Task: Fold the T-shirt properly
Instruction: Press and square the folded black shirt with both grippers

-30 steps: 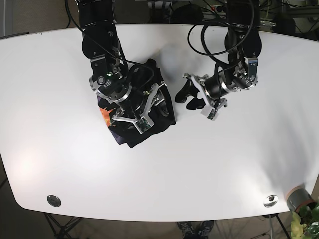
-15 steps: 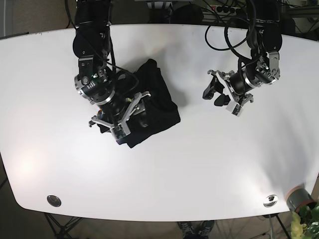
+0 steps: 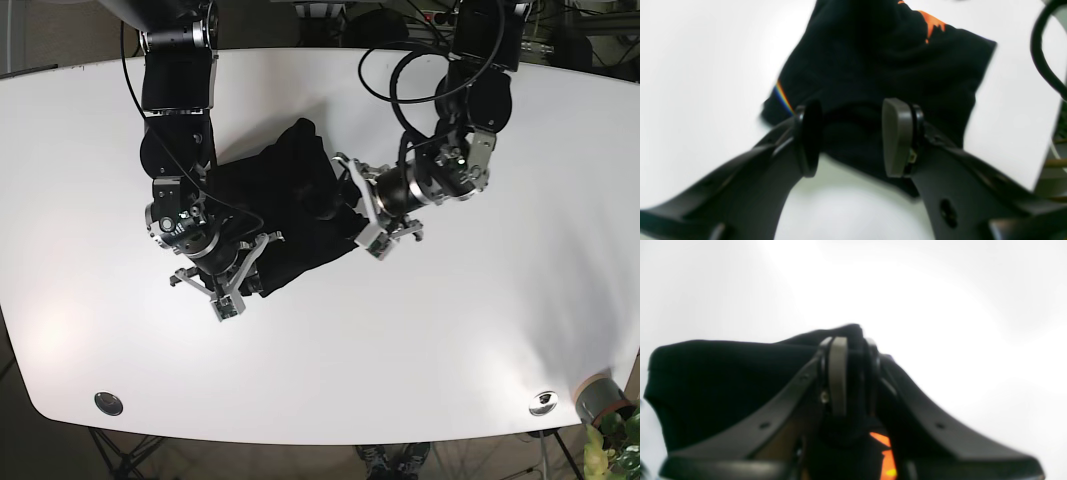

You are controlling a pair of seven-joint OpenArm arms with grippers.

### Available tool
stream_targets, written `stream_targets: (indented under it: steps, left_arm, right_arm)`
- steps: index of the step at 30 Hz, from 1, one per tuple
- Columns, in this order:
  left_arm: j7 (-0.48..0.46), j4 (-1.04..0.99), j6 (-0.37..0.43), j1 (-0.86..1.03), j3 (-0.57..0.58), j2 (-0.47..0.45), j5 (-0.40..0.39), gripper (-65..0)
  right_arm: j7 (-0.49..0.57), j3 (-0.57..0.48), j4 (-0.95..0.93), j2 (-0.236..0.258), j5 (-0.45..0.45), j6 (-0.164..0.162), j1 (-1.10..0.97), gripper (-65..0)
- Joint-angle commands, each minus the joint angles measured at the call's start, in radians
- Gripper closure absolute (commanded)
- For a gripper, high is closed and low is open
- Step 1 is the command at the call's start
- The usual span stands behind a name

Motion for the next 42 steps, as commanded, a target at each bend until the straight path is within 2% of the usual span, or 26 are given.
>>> stream_targets:
  steps: [1, 5, 10, 18, 24, 30, 38, 42]
  left_arm:
    - [-0.048, -0.001, 0.010, -0.022, 0.035, 0.030, 0.024, -26.8]
    - [-0.122, -0.036, 0.010, -0.022, 0.098, 0.095, 0.093, -26.8]
    - [-0.131, -0.073, 0.013, -0.002, 0.124, 0.104, 0.102, -26.8]
    - [-0.131, -0.215, 0.010, -0.002, 0.119, 0.096, 0.100, -26.8]
    - [-0.160, -0.367, 0.008, -0.060, 0.126, 0.055, 0.100, -26.8]
    - [-0.211, -0.413, 0.008, -0.065, 0.126, 0.004, 0.100, -26.8]
    - [-0.216, -0.426, 0.008, -0.117, 0.121, -0.053, 0.100, -26.8]
    - [-0.217, -0.470, 0.008, -0.177, 0.126, -0.076, 0.102, -26.8]
  right_arm:
    - [0.039, 0.018, 0.012, 0.007, 0.019, 0.007, 0.026, -7.9]
    - [0.043, 0.046, -0.025, 0.021, 0.027, 0.008, 0.026, -7.8]
    - [0.056, 0.044, -0.066, 0.047, 0.027, 0.008, 0.028, -7.6]
    - [0.208, 0.041, -0.249, 0.079, 0.027, 0.008, 0.034, -7.8]
    - [0.310, 0.043, -0.374, 0.085, 0.027, 0.008, 0.057, -7.6]
    - [0.317, 0.044, -0.381, 0.087, 0.027, 0.008, 0.056, -7.6]
    - [0.317, 0.044, -0.373, 0.105, 0.027, 0.010, 0.051, -7.5]
    - [0.312, 0.046, -0.319, 0.110, 0.027, 0.044, 0.000, -7.3]
